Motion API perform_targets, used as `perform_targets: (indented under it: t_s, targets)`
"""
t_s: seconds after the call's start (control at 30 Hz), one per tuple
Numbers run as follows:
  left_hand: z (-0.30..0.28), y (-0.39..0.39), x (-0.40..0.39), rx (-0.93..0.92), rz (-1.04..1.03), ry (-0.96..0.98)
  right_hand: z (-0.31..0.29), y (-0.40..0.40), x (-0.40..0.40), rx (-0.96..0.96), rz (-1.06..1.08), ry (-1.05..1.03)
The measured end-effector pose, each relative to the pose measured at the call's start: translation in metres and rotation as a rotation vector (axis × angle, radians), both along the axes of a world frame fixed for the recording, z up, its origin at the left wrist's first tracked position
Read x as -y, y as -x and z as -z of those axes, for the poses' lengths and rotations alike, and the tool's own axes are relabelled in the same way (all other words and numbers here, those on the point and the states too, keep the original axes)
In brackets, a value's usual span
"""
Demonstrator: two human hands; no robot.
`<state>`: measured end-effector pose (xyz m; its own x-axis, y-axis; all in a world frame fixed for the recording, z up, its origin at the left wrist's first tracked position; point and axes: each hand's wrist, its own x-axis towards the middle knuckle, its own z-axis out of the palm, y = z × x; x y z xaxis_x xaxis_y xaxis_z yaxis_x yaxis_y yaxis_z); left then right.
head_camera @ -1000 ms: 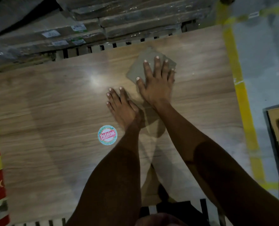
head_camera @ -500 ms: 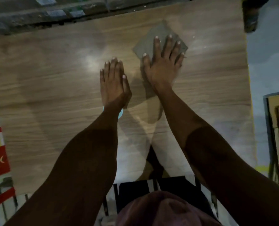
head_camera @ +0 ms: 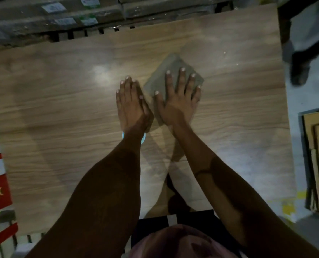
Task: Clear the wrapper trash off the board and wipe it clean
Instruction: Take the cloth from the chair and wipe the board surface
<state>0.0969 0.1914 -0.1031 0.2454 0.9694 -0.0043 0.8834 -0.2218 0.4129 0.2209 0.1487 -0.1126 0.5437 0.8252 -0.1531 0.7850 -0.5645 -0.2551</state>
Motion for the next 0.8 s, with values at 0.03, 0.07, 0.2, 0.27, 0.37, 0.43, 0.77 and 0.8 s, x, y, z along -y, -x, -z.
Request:
perform_targets:
  t_s: [0.03, 0.07, 0.2, 0.27, 0.37, 0.43, 0.77, 0.8]
  targets:
    - [0.001, 0.000, 0.000, -0.004, 0.003, 0.000, 0.001, 0.000, 0.007, 0.023, -0.091, -0.012]
    - [0.002, 0.000, 0.000, -0.006, 0.006, -0.001, 0.002, -0.004, 0.013, 0.044, -0.141, -0.021]
    - [0.003, 0.001, -0.001, -0.042, 0.012, 0.001, 0.003, -0.025, 0.021, 0.050, 0.097, -0.006]
    - [0.003, 0.001, -0.001, -0.062, 0.021, 0.006, 0.001, -0.022, 0.021, 0.014, 0.201, 0.003]
    - [0.006, 0.001, 0.000, -0.078, 0.017, -0.006, -0.001, 0.002, 0.029, 0.005, 0.134, 0.019]
    - [0.009, 0.001, 0.001, -0.075, 0.016, -0.011, -0.002, 0.013, 0.043, 0.018, -0.001, 0.036]
    - [0.006, 0.003, 0.003, 0.044, 0.021, -0.053, -0.005, 0.013, 0.088, -0.001, 0.213, 0.083]
    - [0.007, 0.004, 0.003, 0.052, 0.022, -0.074, -0.006, 0.022, 0.092, -0.008, 0.142, 0.083]
